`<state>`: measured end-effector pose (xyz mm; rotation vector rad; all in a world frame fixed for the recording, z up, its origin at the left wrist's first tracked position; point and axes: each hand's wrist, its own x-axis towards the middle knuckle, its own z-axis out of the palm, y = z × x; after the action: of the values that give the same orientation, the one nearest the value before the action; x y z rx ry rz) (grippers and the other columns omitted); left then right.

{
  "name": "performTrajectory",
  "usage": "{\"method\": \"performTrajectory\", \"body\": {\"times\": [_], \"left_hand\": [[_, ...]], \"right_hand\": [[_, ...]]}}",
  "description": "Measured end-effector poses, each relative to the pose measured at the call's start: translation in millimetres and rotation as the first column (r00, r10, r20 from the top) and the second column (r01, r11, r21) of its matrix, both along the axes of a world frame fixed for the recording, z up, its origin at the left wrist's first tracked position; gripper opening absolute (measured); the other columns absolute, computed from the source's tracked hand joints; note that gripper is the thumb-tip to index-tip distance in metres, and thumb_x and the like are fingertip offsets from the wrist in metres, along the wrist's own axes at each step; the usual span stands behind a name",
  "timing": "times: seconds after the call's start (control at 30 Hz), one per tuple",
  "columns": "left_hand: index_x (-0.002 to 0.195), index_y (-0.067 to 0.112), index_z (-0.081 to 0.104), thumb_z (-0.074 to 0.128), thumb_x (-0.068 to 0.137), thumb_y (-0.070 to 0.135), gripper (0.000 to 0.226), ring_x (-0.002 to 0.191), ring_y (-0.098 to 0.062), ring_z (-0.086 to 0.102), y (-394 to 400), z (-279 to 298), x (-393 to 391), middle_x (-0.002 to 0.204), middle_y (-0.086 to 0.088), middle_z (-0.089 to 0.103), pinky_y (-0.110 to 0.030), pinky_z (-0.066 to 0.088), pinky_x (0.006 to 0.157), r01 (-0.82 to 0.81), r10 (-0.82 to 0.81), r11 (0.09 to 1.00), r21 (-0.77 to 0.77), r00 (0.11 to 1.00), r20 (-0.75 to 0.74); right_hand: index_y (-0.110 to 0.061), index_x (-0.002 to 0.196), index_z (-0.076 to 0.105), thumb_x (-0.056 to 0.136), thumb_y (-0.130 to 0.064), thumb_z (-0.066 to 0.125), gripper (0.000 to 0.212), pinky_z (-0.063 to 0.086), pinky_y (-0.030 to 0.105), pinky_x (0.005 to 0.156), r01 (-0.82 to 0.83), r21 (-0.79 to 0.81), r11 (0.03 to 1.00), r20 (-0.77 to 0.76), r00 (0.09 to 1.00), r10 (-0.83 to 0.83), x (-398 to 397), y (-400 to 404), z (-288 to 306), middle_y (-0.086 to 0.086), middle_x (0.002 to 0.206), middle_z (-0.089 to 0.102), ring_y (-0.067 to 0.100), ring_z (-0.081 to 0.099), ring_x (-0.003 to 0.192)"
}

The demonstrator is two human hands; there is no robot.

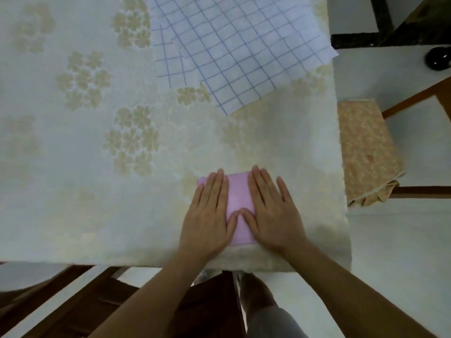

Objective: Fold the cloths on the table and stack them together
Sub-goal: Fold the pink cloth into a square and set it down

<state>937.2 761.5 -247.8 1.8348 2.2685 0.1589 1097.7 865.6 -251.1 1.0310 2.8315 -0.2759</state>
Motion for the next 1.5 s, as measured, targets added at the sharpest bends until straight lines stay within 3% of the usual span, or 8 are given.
{"method": "performTrajectory", "body": {"times": [0.63, 0.93, 1.0, 1.1, 1.17, 1.23, 1.33, 1.5], "left_hand": [[0.156, 0.001, 0.011, 0.021, 0.101, 0.058, 0.080, 0.154, -0.028, 0.002, -9.2, 6.7, 11.5, 0.165, -0.017, 0.006, -0.050, 0.016, 0.123, -0.135, 0.131, 0.989, -0.068, 0.990, -0.060], [0.157, 0.003, 0.007, 0.019, 0.102, 0.058, 0.078, 0.154, -0.026, -0.002, -9.4, 13.3, 11.1, 0.166, -0.015, 0.001, -0.050, 0.012, 0.124, -0.127, 0.124, 0.987, -0.100, 0.992, -0.035], [0.157, 0.006, 0.010, 0.026, 0.101, 0.054, 0.076, 0.154, -0.025, 0.002, -12.8, 22.2, 10.4, 0.166, -0.012, 0.005, -0.046, 0.012, 0.124, -0.189, 0.193, 0.980, -0.067, 0.980, 0.057], [0.143, 0.004, 0.043, 0.049, 0.097, 0.039, 0.058, 0.137, -0.034, 0.039, -23.4, 38.0, 11.8, 0.149, -0.017, 0.042, -0.043, 0.034, 0.113, -0.503, 0.468, 0.863, 0.057, 0.835, 0.290], [0.123, 0.002, 0.058, 0.062, 0.093, 0.025, 0.038, 0.111, -0.038, 0.054, -30.8, 42.4, 15.9, 0.122, -0.019, 0.056, -0.045, 0.046, 0.096, -0.662, 0.595, 0.744, 0.086, 0.716, 0.366], [0.112, 0.002, 0.063, 0.066, 0.090, 0.021, 0.029, 0.098, -0.037, 0.058, -33.8, 43.9, 19.4, 0.109, -0.017, 0.058, -0.045, 0.048, 0.088, -0.739, 0.664, 0.672, 0.046, 0.628, 0.405], [0.109, 0.002, 0.064, 0.066, 0.091, 0.021, 0.026, 0.094, -0.034, 0.059, -30.4, 48.3, 24.5, 0.103, -0.015, 0.059, -0.042, 0.048, 0.085, -0.788, 0.719, 0.614, -0.030, 0.544, 0.432], [0.105, 0.006, 0.064, 0.061, 0.094, 0.024, 0.021, 0.084, -0.023, 0.056, -20.3, 60.0, 33.4, 0.093, -0.006, 0.061, -0.027, 0.035, 0.073, -0.838, 0.784, 0.533, -0.114, 0.439, 0.438]], "right_hand": [[-0.006, 0.159, 0.007, 0.099, -0.064, 0.026, 0.085, 0.013, 0.049, 0.124, 0.009, -0.043, 0.999, -0.025, 1.000, -0.010, 7.9, 4.3, 6.7, 0.012, 0.167, 0.004, 0.023, 0.003, 0.155], [-0.007, 0.159, 0.006, 0.099, -0.065, 0.017, 0.084, 0.013, 0.050, 0.124, 0.021, -0.082, 0.996, -0.006, 1.000, -0.021, 5.0, 4.5, 11.0, 0.010, 0.168, 0.001, 0.022, 0.001, 0.155], [-0.008, 0.159, 0.010, 0.100, -0.062, 0.021, 0.081, 0.017, 0.049, 0.124, 0.049, -0.103, 0.993, -0.054, 0.997, -0.055, 5.7, 3.5, 19.2, 0.010, 0.167, 0.006, 0.022, 0.007, 0.155], [-0.008, 0.151, 0.038, 0.103, -0.042, 0.045, 0.059, 0.034, 0.046, 0.114, 0.212, -0.096, 0.972, -0.186, 0.956, -0.227, 15.3, 2.0, 38.2, 0.015, 0.159, 0.033, 0.029, 0.032, 0.146], [-0.007, 0.128, 0.060, 0.101, -0.030, 0.053, 0.037, 0.050, 0.045, 0.092, 0.330, -0.071, 0.941, -0.283, 0.898, -0.336, 23.1, -0.7, 44.0, 0.017, 0.130, 0.059, 0.034, 0.057, 0.116], [-0.009, 0.110, 0.065, 0.098, -0.023, 0.056, 0.021, 0.051, 0.040, 0.075, 0.416, -0.159, 0.895, -0.302, 0.843, -0.446, 25.2, -3.9, 45.9, 0.011, 0.105, 0.065, 0.030, 0.060, 0.093], [-0.015, 0.089, 0.059, 0.097, -0.024, 0.056, 0.013, 0.044, 0.035, 0.064, 0.508, -0.336, 0.793, -0.198, 0.785, -0.587, 18.4, -6.8, 46.7, 0.003, 0.083, 0.061, 0.026, 0.058, 0.079], [-0.016, 0.090, 0.061, 0.099, -0.038, 0.054, 0.024, 0.041, 0.032, 0.062, 0.582, -0.378, 0.720, -0.127, 0.738, -0.663, 4.3, -8.5, 49.0, 0.000, 0.083, 0.064, 0.022, 0.058, 0.077]]}}
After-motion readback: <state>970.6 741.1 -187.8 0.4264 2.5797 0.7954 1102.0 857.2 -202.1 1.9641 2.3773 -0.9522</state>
